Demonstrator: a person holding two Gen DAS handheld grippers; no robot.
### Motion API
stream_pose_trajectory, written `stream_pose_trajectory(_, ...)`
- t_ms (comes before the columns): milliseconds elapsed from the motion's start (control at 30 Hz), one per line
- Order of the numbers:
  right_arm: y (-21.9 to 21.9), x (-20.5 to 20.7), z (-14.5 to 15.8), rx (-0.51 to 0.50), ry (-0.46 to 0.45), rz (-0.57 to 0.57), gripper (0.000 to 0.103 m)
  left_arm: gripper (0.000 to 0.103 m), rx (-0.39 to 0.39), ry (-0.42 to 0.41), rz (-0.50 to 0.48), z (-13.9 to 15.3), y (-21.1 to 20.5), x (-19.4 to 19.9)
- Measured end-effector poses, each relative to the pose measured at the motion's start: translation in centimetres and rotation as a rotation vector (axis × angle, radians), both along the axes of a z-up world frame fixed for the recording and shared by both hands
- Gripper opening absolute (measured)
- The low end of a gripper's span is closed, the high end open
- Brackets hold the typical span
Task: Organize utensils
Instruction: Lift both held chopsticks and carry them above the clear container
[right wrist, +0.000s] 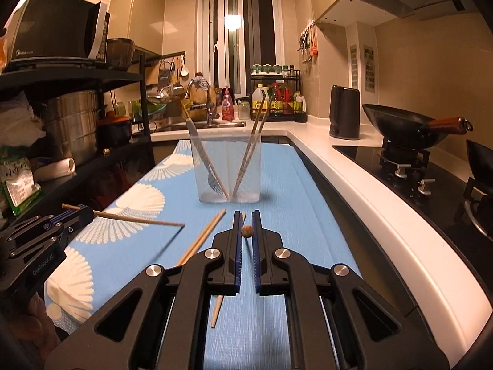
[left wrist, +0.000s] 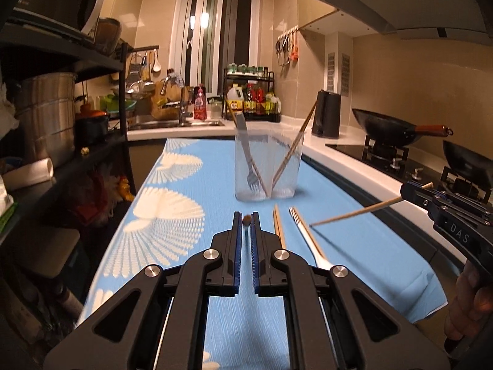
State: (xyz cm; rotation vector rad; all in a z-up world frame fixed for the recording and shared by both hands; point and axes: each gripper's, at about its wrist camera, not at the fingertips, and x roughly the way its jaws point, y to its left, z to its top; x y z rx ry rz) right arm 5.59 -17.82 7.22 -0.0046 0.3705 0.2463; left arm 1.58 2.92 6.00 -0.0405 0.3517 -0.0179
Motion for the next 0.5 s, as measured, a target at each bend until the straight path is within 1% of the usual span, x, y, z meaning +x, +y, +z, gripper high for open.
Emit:
stream_pose_trajectory(100,0.0,0.5,1.4,0.008,-0.014,0.001,0.006,0.006,-0.007,-0.017,-0.011,1.7,0.4,0.6)
stream_pose_trajectory(167,0.2,1.3,2.3,0.008,-0.002,0.005,0.006,0.006,-0.023,-0.014,-0.023,2.9,0.8,1.5)
stream_pose_trajectory(333,0.3,3.9,4.7,0.045,0.039,0.013,0.006,0.006,-0.03,0.013,-0.062,5.3,1.2,3.4)
stream_pose_trajectory(500,0.5,6.1,7.6,0.075,0.056,0.031,0.006,0.005,-0.035,0.052,-0.092,7.6,1.5,5.7)
